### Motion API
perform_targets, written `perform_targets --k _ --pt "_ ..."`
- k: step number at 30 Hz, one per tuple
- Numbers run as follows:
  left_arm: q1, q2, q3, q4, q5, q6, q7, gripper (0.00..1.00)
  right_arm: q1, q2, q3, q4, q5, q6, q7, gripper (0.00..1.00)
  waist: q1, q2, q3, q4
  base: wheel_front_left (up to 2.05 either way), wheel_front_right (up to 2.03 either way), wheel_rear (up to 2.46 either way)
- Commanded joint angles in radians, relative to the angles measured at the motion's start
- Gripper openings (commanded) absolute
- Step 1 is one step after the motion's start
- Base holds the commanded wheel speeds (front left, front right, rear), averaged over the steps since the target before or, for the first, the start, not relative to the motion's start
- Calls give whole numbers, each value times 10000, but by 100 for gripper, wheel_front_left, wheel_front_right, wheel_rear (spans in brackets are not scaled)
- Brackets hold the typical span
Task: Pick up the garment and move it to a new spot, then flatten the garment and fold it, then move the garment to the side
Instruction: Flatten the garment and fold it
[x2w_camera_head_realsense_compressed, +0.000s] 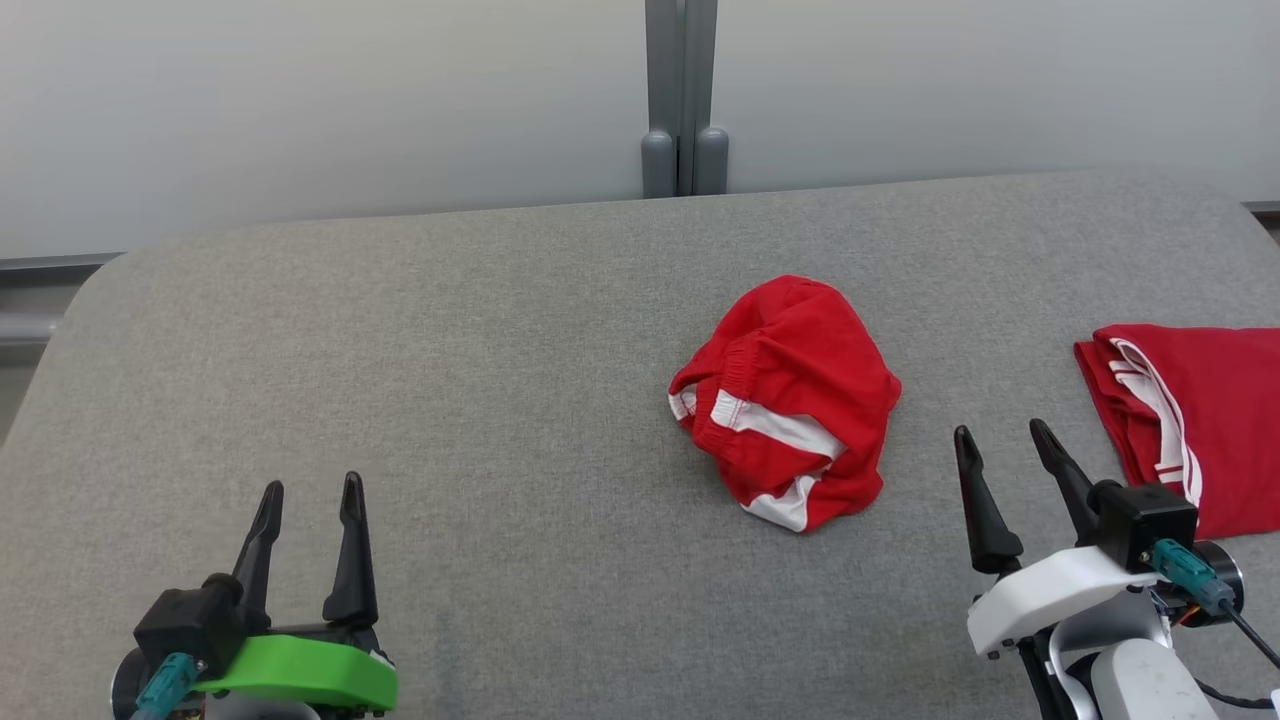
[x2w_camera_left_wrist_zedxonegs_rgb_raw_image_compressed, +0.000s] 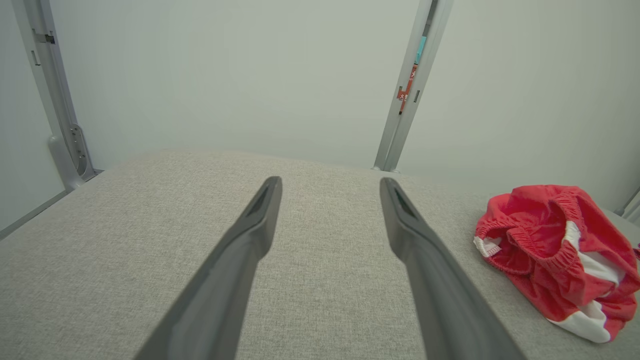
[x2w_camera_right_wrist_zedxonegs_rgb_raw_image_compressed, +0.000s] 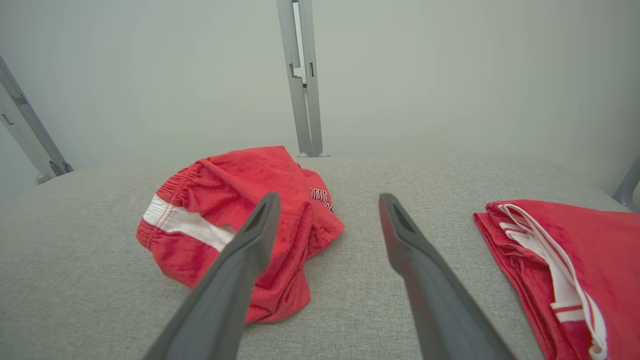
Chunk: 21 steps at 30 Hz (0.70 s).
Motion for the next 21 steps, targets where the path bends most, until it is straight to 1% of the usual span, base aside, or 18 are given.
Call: perform_targets --k 1,5,7,14,18,21 --pt "65 8 -24 24 79 -58 -25 100 -9 -12 24 41 72 -15 -58 100 0 -1 30 -28 0 0 0" --pt "-356 124 -359 164 142 -82 -25 100 -90 -6 136 22 77 -15 -85 100 0 -1 156 -161 0 0 0" --pt "-695 191 -706 355 78 -73 4 100 -163 -22 205 10 105 -15 -105 100 0 -1 286 -280 0 0 0" --pt "-2761 630 -3121 1066 -1122 -73 1570 100 -570 -46 535 105 173 -15 -184 100 0 -1 888 -931 0 0 0" --pt "-4003 675 -4591 1653 -1963 -75 2596 100 -868 -32 815 295 229 -15 -304 100 0 -1 1165 -1366 0 0 0" --pt "-4639 651 -5333 2176 -2500 -74 3237 100 -1041 14 1073 410 262 -15 -376 100 0 -1 1333 -1713 0 0 0"
